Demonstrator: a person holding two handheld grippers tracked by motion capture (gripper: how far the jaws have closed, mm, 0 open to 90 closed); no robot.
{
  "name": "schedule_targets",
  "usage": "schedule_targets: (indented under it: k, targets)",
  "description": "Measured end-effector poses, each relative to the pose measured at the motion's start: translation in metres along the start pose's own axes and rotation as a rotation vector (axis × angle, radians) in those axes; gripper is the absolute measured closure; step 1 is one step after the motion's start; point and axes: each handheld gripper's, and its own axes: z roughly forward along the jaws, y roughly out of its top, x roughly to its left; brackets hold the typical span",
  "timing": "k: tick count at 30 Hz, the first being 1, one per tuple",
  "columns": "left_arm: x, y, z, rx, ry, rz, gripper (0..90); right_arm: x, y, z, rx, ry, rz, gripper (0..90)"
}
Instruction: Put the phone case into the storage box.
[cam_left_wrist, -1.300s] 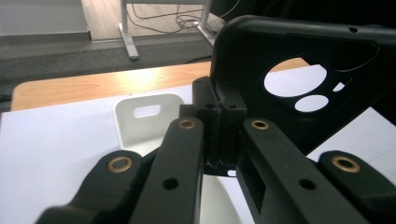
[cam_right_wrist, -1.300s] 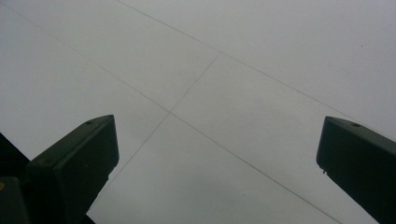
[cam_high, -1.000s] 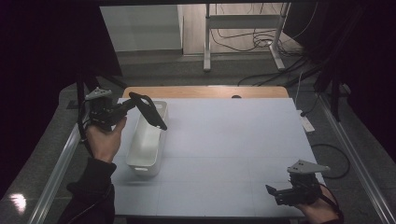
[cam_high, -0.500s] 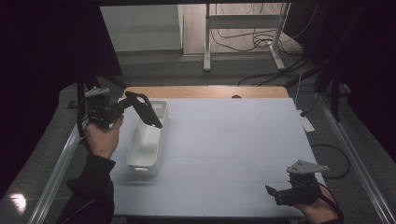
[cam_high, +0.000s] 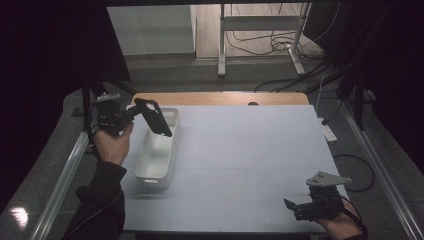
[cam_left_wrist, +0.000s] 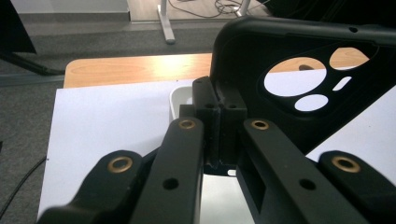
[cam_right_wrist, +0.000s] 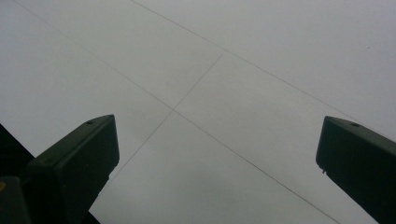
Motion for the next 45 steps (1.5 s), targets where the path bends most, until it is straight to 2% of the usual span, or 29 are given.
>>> schedule_targets:
  k: [14,30,45]
  targets:
    - [0.002,-0.001,0.024,0.015,0.032,-0.006,88.7,0.0,0.0,-0.001,-0.009,-0.002,0.001,0.0]
    - [0.009,-0.002,0.054,0.037,0.067,-0.023,88.7,-0.003,-0.001,-0.003,-0.016,-0.015,0.037,0.0]
    - [0.009,0.002,0.077,0.069,0.097,-0.021,88.7,-0.002,-0.001,-0.002,-0.01,-0.006,0.027,0.0]
